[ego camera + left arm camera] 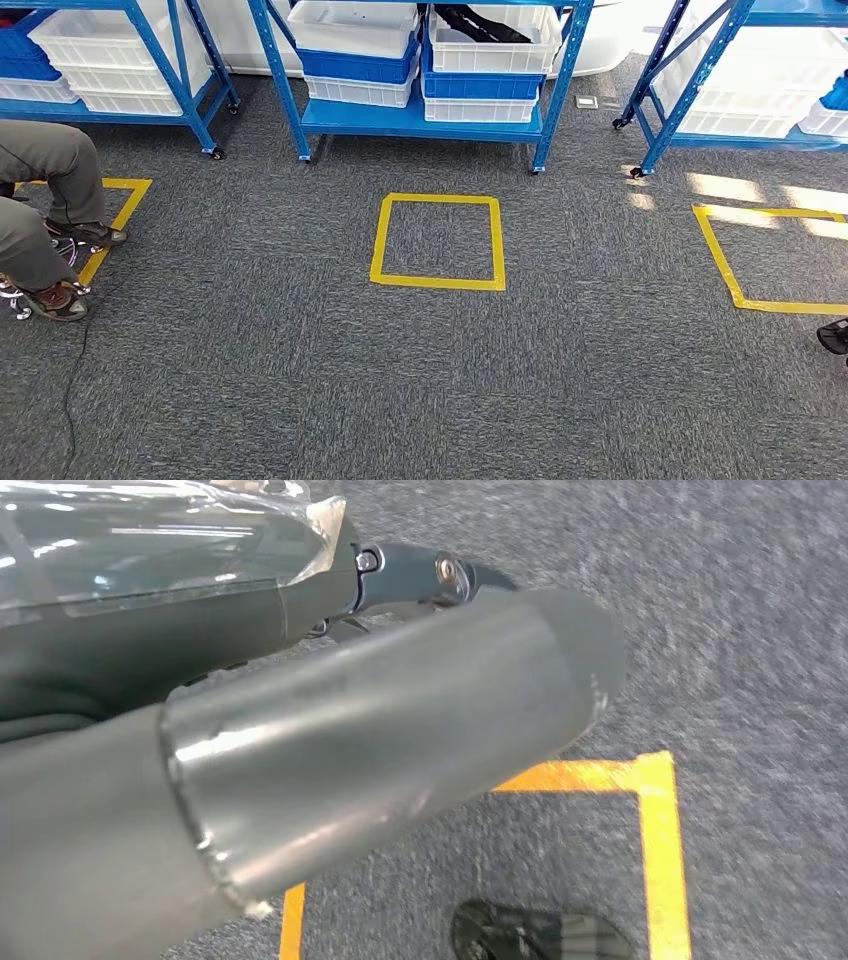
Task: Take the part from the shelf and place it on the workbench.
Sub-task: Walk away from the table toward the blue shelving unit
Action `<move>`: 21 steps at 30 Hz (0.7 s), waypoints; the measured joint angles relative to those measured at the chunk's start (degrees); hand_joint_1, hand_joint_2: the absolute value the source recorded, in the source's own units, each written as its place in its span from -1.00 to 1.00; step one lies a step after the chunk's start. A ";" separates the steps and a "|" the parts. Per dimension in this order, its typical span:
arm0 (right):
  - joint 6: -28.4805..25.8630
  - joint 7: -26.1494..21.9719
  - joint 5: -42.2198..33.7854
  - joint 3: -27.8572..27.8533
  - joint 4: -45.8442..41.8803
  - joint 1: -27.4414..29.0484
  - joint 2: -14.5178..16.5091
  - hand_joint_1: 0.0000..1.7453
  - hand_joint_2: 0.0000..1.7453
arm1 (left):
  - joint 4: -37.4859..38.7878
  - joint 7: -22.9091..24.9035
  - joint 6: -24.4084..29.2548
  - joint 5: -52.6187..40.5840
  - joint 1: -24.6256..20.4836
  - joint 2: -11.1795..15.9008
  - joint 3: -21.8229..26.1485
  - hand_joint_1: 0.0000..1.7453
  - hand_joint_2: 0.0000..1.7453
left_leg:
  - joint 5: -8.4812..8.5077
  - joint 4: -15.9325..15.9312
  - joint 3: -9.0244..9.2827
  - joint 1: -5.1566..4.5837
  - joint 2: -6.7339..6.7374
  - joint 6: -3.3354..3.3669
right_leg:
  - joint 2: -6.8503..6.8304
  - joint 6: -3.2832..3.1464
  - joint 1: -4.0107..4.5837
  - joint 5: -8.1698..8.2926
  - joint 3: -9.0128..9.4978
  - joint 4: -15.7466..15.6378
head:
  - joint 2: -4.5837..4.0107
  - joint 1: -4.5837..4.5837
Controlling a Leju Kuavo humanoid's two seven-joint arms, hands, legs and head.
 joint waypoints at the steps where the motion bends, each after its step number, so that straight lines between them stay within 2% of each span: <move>1: 0.00 0.00 0.00 0.00 0.00 0.05 -0.13 -1.00 -1.00 | 0.00 0.00 -0.01 0.00 0.00 -0.11 -0.01 -1.00 -1.00 | -0.51 0.01 0.44 0.13 -0.15 -0.30 | 0.01 0.11 -0.22 -1.32 -2.30 2.42 | 0.00 0.01; 2: 0.00 0.00 -0.01 -0.01 0.00 0.14 -0.28 -1.00 -1.00 | 0.00 0.01 -0.01 0.01 0.08 -0.17 0.00 -1.00 -1.00 | -1.04 0.03 1.04 0.29 -0.30 -0.63 | 0.01 0.52 -0.48 -1.99 -3.77 3.16 | 0.00 0.00; 3: 0.00 0.00 -0.01 -0.01 0.00 0.25 -0.40 -1.00 -1.00 | 0.00 0.02 0.00 0.01 0.21 -0.21 0.01 -1.00 -1.00 | -1.62 0.06 1.77 0.50 -0.44 -1.01 | 0.00 1.32 -0.79 -1.47 -4.34 2.00 | 0.00 0.01; 4: 0.00 0.00 -0.02 -0.01 0.00 0.37 -0.48 -1.00 -1.00 | 0.00 0.03 0.01 0.02 0.34 -0.22 0.01 -1.00 -1.00 | -2.22 0.11 2.56 0.73 -0.56 -1.43 | 0.00 2.41 -1.18 0.31 -4.13 -0.83 | 0.00 0.02; 5: 0.01 0.00 -0.02 -0.02 0.01 0.52 -0.51 -1.00 -1.00 | 0.01 0.04 0.02 0.02 0.45 -0.21 0.02 -1.00 -1.00 | -2.88 0.18 3.13 0.88 -0.64 -1.91 | 0.00 3.62 -1.59 3.11 -3.55 -4.59 | 0.00 0.07; 6: 0.03 0.00 -0.01 -0.01 0.04 0.63 -0.48 -1.00 -1.00 | 0.01 0.04 0.02 0.02 0.50 -0.20 0.03 -1.00 -1.00 | -3.63 0.44 3.78 0.95 -0.73 -2.36 | -0.17 4.19 -1.85 5.49 -3.03 -7.87 | 0.00 0.17; 7: 0.07 0.00 -0.01 -0.01 0.08 0.66 -0.45 -1.00 -1.00 | 0.02 0.04 0.03 0.02 0.47 -0.21 0.03 -1.00 -1.00 | -4.36 0.62 4.07 0.89 -0.78 -2.82 | -0.36 4.06 -1.89 7.35 -2.53 -10.10 | 0.00 0.23; 8: 0.10 0.01 0.00 0.00 0.10 0.67 -0.42 -1.00 -1.00 | 0.02 0.05 0.05 0.03 0.45 -0.22 0.04 -1.00 -1.00 | -4.99 0.89 4.30 0.78 -0.78 -3.23 | -0.53 3.36 -1.90 8.39 -2.25 -11.20 | 0.00 0.21; 10: 0.15 0.02 0.00 0.02 0.11 0.58 -0.41 -1.00 -1.00 | 0.02 0.07 0.09 0.03 0.37 -0.23 0.05 -1.00 -1.00 | -5.73 1.38 4.74 0.84 -0.68 -3.79 | -0.67 1.28 -1.80 8.44 -1.42 -11.27 | 0.00 -0.02; 11: 0.15 0.02 0.00 0.03 0.10 0.57 -0.40 -1.00 -1.00 | 0.01 0.08 0.11 0.04 0.35 -0.21 0.07 -1.00 -1.00 | -5.87 2.16 4.75 1.02 -0.48 -4.01 | -0.63 0.65 -1.90 8.36 -0.97 -11.34 | 0.00 -0.12; 12: 0.15 0.02 0.01 0.03 0.10 0.50 -0.39 -1.00 -1.00 | 0.01 0.09 0.13 0.03 0.32 -0.21 0.10 -1.00 -1.00 | -6.05 3.86 3.98 1.21 -0.22 -4.28 | -0.62 0.16 -1.91 8.16 -0.45 -11.39 | 0.00 -0.17; 13: 0.14 0.02 0.01 0.04 0.09 0.40 -0.37 -1.00 -1.00 | 0.00 0.09 0.14 0.03 0.28 -0.21 0.15 -1.00 -1.00 | -6.57 6.57 2.42 1.40 0.08 -4.64 | -0.60 -0.28 -1.94 7.89 -0.03 -11.46 | 0.00 -0.18; 14: 0.14 0.02 0.02 0.05 0.09 0.29 -0.37 -1.00 -1.00 | 0.00 0.09 0.15 0.03 0.27 -0.22 0.20 -1.00 -1.00 | -7.55 10.24 0.10 1.53 0.37 -5.01 | -0.60 -0.63 -1.89 7.54 0.33 -11.52 | 0.00 -0.19; 16: 0.14 0.02 0.02 0.06 0.09 0.19 -0.37 -1.00 -1.00 | 0.01 0.09 0.16 0.03 0.35 -0.24 0.31 -1.00 -1.00 | -10.34 16.73 -4.94 1.76 0.60 -5.60 | -0.54 -0.95 -1.84 6.64 1.17 -11.52 | 0.00 -0.21; 17: 0.14 0.02 0.02 0.07 0.09 0.24 -0.37 -1.00 -1.00 | 0.02 0.11 0.17 0.04 0.41 -0.23 0.36 -1.00 -1.00 | -11.14 17.96 -6.64 1.84 0.63 -5.71 | -0.48 -0.95 -1.83 6.09 1.80 -11.52 | 0.00 -0.22; 18: 0.14 0.02 0.02 0.07 0.09 0.30 -0.37 -1.00 -1.00 | 0.02 0.14 0.18 0.05 0.47 -0.21 0.40 -1.00 -1.00 | -10.85 17.34 -7.42 1.88 0.64 -5.67 | -0.42 -0.92 -1.82 5.52 2.57 -11.53 | 0.00 -0.22; 19: 0.14 0.02 0.02 0.07 0.09 0.34 -0.33 -1.00 -1.00 | 0.02 0.17 0.19 0.07 0.49 -0.19 0.46 -1.00 -1.00 | -9.17 14.87 -7.31 1.87 0.68 -5.46 | -0.38 -0.84 -1.82 4.89 3.43 -11.55 | 0.00 -0.21; 21: 0.15 0.02 0.03 0.09 0.10 0.29 -0.16 -1.00 -1.00 | 0.02 0.27 0.21 0.11 0.55 -0.12 0.60 -1.00 -1.00 | -3.49 8.19 -5.93 1.63 0.87 -4.65 | -0.32 -0.55 -1.75 3.65 4.83 -11.63 | 0.00 -0.18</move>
